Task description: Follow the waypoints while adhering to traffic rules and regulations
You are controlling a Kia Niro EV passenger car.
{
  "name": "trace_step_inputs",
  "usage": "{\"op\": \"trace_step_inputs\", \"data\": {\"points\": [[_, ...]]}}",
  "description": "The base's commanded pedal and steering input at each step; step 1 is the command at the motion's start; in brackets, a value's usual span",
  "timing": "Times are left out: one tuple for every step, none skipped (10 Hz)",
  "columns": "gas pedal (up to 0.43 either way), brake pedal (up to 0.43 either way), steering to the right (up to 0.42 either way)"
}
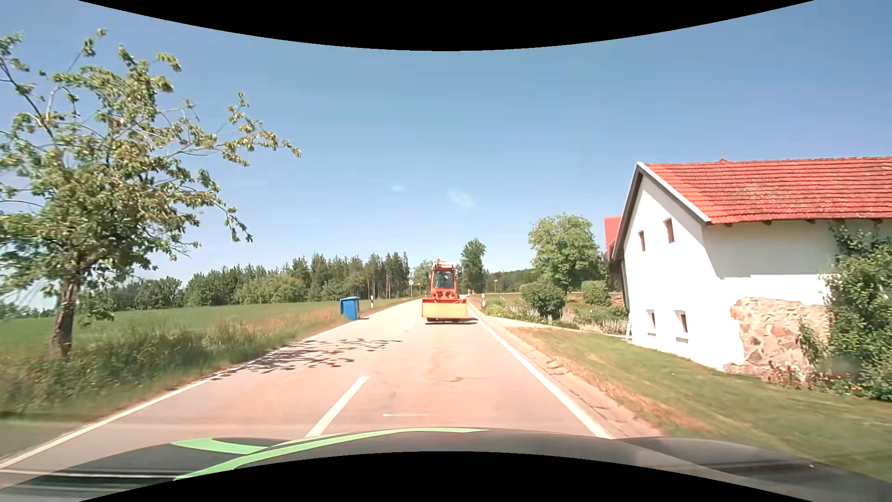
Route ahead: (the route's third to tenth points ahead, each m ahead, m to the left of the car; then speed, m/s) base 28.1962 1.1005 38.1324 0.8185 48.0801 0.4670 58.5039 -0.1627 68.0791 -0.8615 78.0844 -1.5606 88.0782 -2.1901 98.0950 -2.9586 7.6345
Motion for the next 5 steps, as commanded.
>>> {"op": "trace_step_inputs", "data": {"points": [[0.197,0.0,0.0],[0.197,0.0,0.0],[0.197,0.0,0.0],[0.197,0.0,0.0],[0.197,0.0,0.0]]}}
